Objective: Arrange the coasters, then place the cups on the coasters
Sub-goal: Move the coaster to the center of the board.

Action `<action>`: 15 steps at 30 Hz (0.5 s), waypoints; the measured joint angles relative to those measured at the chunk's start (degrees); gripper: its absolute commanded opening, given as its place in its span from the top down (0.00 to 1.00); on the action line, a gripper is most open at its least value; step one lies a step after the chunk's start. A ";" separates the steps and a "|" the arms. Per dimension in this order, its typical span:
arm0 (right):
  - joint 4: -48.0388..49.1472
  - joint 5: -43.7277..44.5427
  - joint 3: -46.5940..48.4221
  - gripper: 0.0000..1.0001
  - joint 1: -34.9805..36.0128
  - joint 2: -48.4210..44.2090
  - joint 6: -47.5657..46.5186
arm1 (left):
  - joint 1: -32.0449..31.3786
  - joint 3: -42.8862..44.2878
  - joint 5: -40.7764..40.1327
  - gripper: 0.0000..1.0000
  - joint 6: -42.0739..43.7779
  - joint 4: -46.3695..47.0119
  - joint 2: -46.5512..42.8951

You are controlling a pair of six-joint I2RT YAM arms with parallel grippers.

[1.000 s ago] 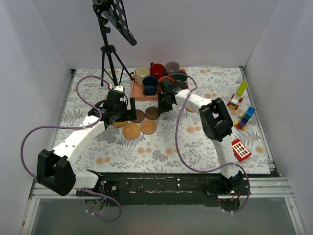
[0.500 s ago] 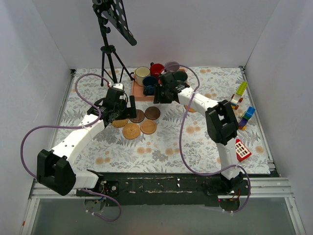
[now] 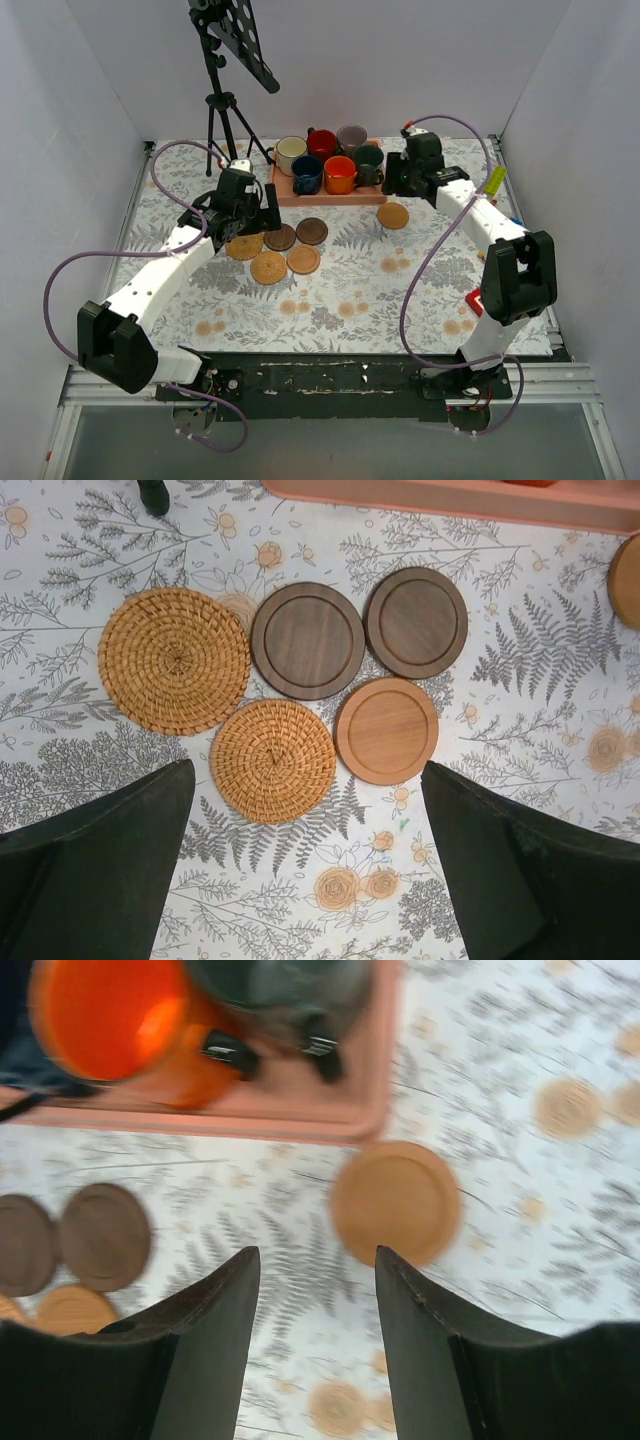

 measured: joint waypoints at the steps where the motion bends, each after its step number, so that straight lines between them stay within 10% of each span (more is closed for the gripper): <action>1: -0.76 -0.09 -0.50 0.42 -2.10 0.07 -0.63 | 0.00 0.24 -0.11 0.02 -0.09 0.04 0.00; 15: -14.10 -0.96 12.48 0.43 -10.62 16.72 -7.34 | 0.00 2.05 -2.54 0.02 -0.11 -0.37 2.12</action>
